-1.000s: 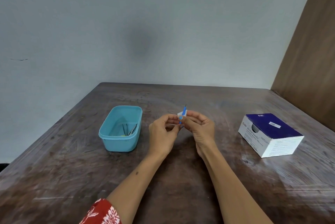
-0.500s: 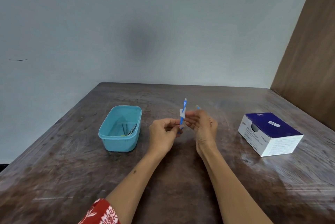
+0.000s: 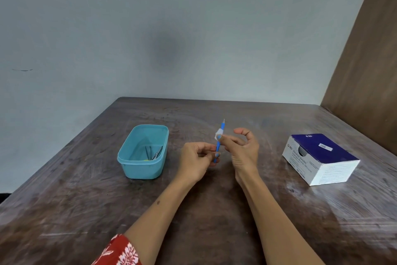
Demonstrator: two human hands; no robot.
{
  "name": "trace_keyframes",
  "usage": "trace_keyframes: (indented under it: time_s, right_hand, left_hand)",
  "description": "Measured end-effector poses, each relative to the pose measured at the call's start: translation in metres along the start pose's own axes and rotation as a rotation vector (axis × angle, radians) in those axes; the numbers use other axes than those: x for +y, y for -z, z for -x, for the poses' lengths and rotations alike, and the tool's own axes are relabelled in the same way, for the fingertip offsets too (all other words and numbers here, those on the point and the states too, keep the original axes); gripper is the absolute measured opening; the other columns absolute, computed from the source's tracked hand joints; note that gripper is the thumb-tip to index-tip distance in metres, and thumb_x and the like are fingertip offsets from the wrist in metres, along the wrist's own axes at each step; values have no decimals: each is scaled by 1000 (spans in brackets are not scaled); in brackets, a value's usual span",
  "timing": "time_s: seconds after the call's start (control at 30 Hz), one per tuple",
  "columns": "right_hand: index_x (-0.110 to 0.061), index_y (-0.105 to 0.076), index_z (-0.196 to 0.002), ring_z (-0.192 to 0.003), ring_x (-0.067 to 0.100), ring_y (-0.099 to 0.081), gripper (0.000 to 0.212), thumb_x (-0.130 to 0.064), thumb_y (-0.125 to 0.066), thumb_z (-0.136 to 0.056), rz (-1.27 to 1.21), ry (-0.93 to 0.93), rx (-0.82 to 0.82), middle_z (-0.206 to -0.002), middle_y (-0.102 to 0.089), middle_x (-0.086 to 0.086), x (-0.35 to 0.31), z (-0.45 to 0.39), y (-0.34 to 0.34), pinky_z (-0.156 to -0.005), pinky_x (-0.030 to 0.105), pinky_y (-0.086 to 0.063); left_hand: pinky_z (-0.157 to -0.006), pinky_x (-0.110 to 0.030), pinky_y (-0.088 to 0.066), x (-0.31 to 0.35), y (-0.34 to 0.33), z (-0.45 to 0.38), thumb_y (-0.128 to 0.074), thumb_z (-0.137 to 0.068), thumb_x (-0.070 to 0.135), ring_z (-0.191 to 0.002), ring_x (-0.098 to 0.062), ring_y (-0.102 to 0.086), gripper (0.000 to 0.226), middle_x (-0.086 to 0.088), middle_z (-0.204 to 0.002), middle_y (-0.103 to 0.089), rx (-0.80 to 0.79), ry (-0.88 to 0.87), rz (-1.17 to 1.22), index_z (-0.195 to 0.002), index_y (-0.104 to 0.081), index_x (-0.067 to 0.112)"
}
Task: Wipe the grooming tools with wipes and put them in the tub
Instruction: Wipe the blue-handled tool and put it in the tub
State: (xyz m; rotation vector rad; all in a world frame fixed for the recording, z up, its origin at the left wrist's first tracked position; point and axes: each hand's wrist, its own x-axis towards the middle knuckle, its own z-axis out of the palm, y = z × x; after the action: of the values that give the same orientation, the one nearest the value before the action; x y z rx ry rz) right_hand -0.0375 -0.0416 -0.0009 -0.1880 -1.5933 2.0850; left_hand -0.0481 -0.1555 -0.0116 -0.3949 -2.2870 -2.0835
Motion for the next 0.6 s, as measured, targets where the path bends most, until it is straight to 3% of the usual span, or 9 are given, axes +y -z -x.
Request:
trace_keyframes:
  time_s: [0.13,0.27,0.43,0.6]
  right_hand:
    - [-14,-49,-92,-55,7,-65,39,6,-75,-70,52,39,-68,-60,-71,-4,1,3,-2,-54,13,-50]
    - [-13,-46,-91,-49,5,-62,39,5,-75,-72,1,97,-1,-58,-70,-4,-1,3,-1,-47,12,-46]
    - [-12,-52,-93,-53,8,-65,36,2,-77,-71,52,79,-62,-60,-72,-2,1,4,-3,-51,14,-49]
    - [-7,-64,-77,-50,8,-64,18,3,-77,-70,76,63,-91,-58,-71,-2,2,5,-4,-49,15,-48]
  left_hand:
    - [-69,-29,-59,-2,3,-3,-64,-82,-4,-72,-16,-71,17,-2,-77,-71,51,-18,-8,-95,-70,6]
    - [-59,-21,-57,-1,0,0,-68,-81,1,-64,-11,-70,15,-2,-72,-71,5,18,-7,-95,-70,2]
    - [-58,-21,-57,1,1,0,-63,-84,1,-63,-11,-70,11,-4,-72,-70,19,13,-40,-91,-70,4]
    - [-57,-22,-57,4,5,1,-63,-84,-2,-58,-10,-69,11,-6,-70,-69,-20,52,46,-82,-70,7]
